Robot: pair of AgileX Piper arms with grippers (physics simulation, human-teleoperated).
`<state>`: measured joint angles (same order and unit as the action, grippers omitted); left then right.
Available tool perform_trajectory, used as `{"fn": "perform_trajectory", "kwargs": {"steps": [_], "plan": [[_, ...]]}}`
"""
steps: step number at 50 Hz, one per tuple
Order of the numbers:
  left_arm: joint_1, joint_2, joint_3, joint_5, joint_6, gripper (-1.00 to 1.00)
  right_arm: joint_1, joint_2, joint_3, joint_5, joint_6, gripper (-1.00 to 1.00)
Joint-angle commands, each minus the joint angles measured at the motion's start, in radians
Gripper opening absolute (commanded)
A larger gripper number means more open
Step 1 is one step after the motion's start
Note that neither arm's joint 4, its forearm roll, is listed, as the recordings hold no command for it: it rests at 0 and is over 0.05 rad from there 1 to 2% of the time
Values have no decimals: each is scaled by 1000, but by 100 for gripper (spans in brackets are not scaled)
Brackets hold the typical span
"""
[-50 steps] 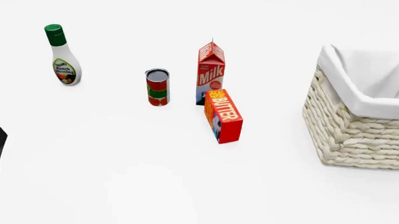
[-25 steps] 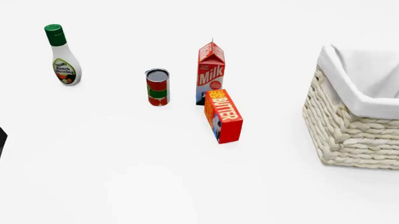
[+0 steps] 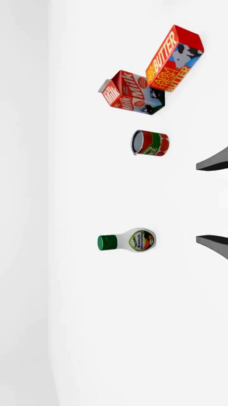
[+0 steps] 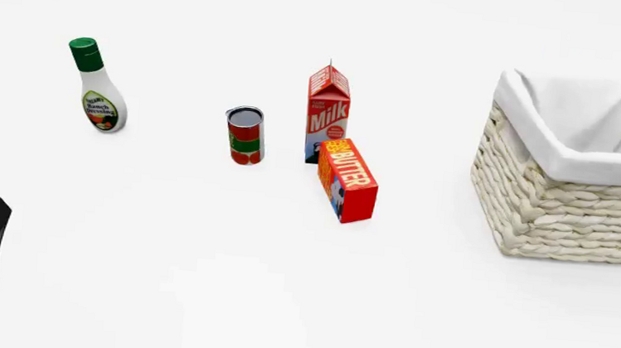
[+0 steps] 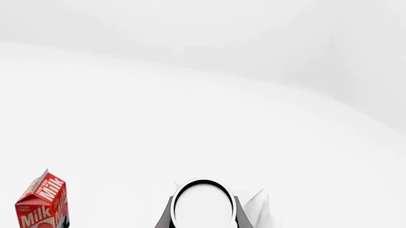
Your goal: Pick the alphabet soup and place it in the basket.
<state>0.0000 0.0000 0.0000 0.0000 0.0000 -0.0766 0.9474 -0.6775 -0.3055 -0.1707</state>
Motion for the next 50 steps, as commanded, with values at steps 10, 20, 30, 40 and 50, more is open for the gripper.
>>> {"fn": "perform_trajectory", "kwargs": {"steps": [10,20,30,40,50], "plan": [[0,0,0,0,0,100,-28,29,-33,94,-25,-100],[0,0,0,0,0,100,-44,34,-41,132,-67,-100],[0,0,0,0,0,100,-68,54,-77,181,-74,-100],[0,0,0,0,0,100,-81,74,-112,232,-79,-100],[0,0,0,0,0,100,-69,110,-104,234,-105,-100]]}}
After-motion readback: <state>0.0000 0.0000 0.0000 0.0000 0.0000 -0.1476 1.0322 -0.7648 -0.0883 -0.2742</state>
